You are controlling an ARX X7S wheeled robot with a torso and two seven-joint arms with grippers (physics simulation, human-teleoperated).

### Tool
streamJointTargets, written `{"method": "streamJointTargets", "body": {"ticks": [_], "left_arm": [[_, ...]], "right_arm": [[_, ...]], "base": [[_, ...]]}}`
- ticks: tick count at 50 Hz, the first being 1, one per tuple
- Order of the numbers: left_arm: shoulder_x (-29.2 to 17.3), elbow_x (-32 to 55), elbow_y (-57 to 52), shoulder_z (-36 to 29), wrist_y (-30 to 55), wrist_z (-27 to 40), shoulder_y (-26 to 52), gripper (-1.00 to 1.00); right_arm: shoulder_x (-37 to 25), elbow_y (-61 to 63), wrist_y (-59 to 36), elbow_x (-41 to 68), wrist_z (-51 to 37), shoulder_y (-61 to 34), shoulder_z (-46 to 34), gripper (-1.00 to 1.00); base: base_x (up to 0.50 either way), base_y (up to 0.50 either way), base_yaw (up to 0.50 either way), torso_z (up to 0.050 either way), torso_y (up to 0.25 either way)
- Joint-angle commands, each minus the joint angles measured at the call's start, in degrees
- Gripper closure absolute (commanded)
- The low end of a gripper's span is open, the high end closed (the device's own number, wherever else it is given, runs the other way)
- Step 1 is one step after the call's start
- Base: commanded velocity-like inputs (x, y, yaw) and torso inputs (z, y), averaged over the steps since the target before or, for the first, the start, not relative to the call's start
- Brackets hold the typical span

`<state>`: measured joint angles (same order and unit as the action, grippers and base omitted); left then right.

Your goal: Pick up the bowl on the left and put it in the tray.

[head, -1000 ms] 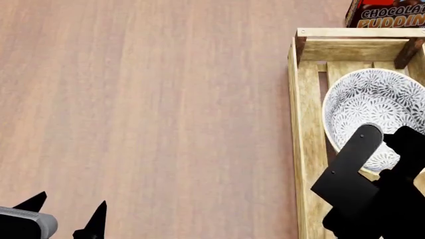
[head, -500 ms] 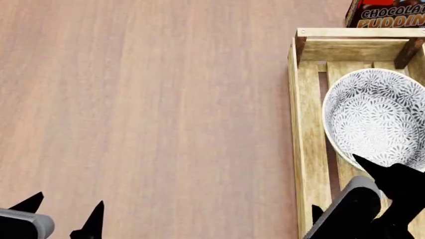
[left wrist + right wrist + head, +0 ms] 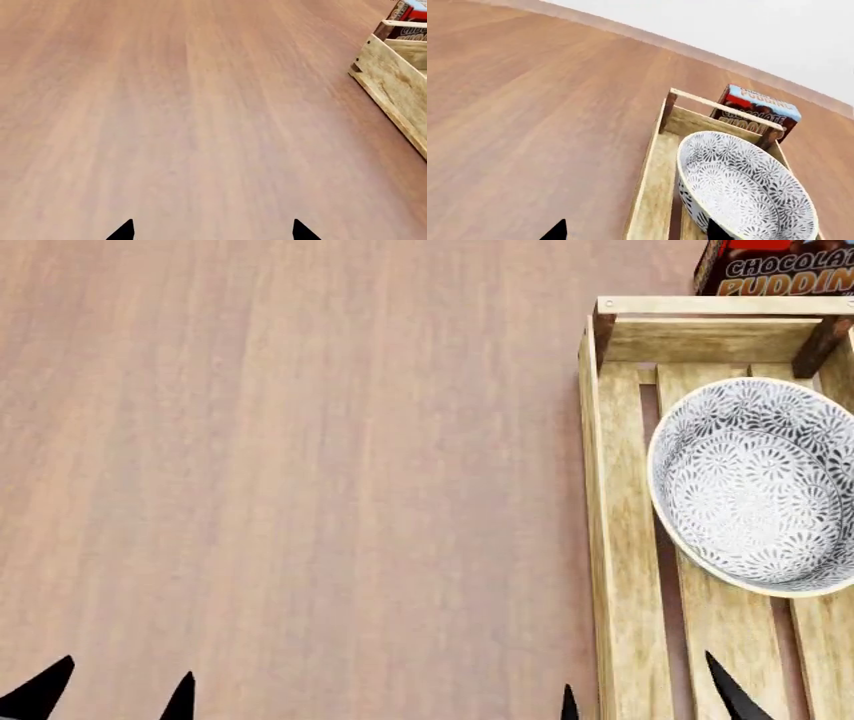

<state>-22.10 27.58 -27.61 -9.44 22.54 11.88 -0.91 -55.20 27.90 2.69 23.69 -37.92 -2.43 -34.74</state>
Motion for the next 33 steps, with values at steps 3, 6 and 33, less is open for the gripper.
{"method": "streamJointTargets", "body": {"ticks": [3,6,33], "left_arm": [[2.7,-4.7,12.6,-0.6,-18.0,-6.5,-6.3,-1.0],[3.5,-5.5,15.1,-0.9,-20.6,-7.2,-7.0,-1.0],[5.1,-4.8,19.3,-1.9,-24.6,-8.6,-7.5,-1.0]], "right_arm": [[13.3,-17.3,27.5,4.4,4.0,8.8,-1.1,-1.0],[15.2,-20.1,29.1,5.4,5.7,9.3,-2.0,-1.0],[18.4,-25.3,34.9,6.0,11.8,9.9,-3.3,-1.0]], "base": [[0.0,0.0,0.0,0.0,0.0],[0.0,0.0,0.0,0.0,0.0],[0.0,0.0,0.0,0.0,-0.001]]}}
